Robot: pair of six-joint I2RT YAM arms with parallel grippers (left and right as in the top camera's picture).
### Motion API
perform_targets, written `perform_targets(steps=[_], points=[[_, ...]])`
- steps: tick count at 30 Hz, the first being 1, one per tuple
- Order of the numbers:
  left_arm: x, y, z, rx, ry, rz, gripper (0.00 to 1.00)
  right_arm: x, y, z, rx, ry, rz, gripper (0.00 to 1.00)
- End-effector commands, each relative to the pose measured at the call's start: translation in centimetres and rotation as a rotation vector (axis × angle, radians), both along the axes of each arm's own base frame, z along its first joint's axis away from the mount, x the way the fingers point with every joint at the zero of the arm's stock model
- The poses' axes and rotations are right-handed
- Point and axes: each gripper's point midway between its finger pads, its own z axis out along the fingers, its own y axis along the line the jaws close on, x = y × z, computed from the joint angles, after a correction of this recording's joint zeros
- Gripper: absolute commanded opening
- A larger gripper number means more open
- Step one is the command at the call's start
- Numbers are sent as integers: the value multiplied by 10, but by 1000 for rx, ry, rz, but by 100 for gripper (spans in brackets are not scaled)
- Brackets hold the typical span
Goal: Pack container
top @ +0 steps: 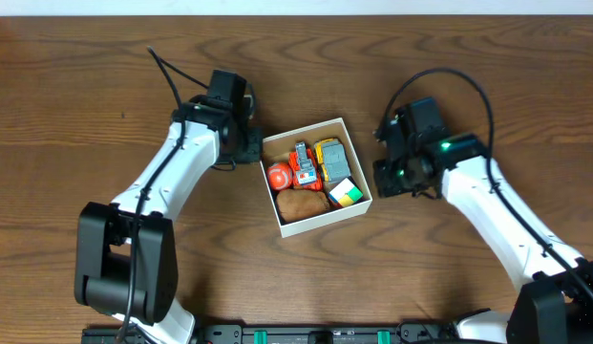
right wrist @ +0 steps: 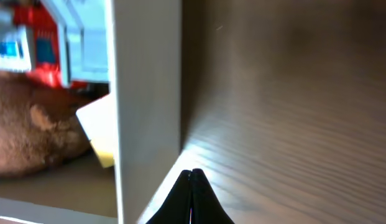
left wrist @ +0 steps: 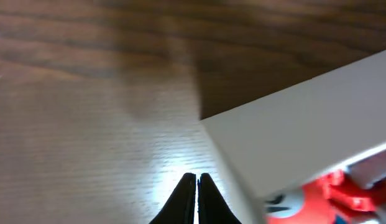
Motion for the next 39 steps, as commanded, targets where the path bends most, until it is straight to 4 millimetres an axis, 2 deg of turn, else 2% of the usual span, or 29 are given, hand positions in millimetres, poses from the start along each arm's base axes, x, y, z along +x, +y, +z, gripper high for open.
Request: perform_targets(steps=[1, 5, 10, 17, 20, 24, 27, 28, 29, 30, 31, 35, 39], points=[[-1, -17, 2, -31, -12, -24, 6, -17, 18, -9, 60, 48, 56, 2], [-3, -40, 4, -51, -39, -89, 6, -27, 26, -13, 84, 70, 96, 2], [-4, -52, 6, -48, -63, -149, 6, -32, 34, -10, 126, 75, 151, 2], [-1, -53, 8, -42, -83, -183, 6, -32, 35, -10, 131, 70, 158, 4], [2, -48, 12, -21, -99, -182, 6, -25, 24, -14, 61, 41, 138, 8], [8, -27, 23, 37, -135, -136, 6, -6, -1, -17, -72, -27, 76, 14], [10, -10, 36, 62, -162, -93, 7, 11, -14, -14, -124, -90, 37, 39], [10, -2, 42, 72, -172, -76, 8, 18, -18, -11, -141, -119, 22, 51], [11, 6, 48, 86, -184, -56, 8, 27, -22, -9, -157, -152, 5, 80], [11, 14, 55, 96, -197, -38, 9, 35, -27, -6, -174, -186, -12, 98], [10, 22, 62, 107, -213, -17, 14, 43, -32, -4, -194, -219, -31, 99], [9, 53, 97, 134, -293, 58, 100, 88, -55, 22, -295, -430, -144, 99], [6, 75, 126, 127, -366, 123, 98, 129, -65, 61, -319, -659, -259, 99]])
